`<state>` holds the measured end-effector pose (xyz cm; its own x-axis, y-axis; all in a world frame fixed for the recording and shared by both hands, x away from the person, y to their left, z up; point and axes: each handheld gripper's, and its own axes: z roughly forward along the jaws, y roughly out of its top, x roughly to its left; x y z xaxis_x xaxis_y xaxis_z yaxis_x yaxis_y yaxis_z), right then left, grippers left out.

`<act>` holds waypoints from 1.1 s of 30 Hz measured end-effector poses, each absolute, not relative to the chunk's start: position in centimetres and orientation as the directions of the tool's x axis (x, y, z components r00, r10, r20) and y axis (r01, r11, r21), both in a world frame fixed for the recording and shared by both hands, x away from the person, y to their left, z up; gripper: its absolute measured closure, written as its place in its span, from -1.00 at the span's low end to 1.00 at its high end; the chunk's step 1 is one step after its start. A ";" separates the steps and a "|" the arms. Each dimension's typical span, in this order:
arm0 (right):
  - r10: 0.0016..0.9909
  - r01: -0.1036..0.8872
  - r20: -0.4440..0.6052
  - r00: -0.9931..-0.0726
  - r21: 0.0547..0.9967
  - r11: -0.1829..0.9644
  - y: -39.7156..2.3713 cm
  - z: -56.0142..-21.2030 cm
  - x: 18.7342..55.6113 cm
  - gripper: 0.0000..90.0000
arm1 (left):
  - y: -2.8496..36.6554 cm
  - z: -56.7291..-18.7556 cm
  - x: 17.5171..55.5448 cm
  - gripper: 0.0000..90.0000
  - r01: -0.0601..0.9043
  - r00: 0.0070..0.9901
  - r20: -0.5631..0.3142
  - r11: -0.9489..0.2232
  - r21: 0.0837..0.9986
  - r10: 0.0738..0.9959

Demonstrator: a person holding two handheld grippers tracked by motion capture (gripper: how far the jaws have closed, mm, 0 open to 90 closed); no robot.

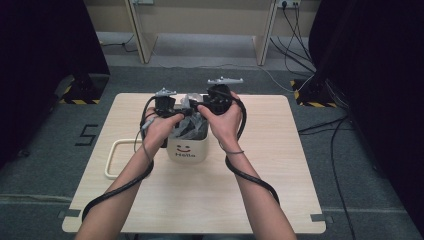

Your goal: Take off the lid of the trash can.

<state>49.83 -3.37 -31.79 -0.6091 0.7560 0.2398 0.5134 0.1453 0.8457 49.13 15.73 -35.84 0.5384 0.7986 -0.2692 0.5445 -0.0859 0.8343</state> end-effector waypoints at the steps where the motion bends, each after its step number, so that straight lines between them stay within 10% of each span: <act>1: 0.759 0.510 0.234 -0.608 0.848 0.147 -3.7 -31.8 49.8 -0.09 | 15.8 -35.8 49.1 0.99 0.542 0.538 -0.268 -0.084 0.836 0.799; 33: 0.822 0.533 0.179 -0.541 0.829 0.171 -11.9 -38.8 47.9 -0.13 | 16.9 -34.8 48.1 0.99 0.361 0.602 -0.198 -0.042 0.932 0.774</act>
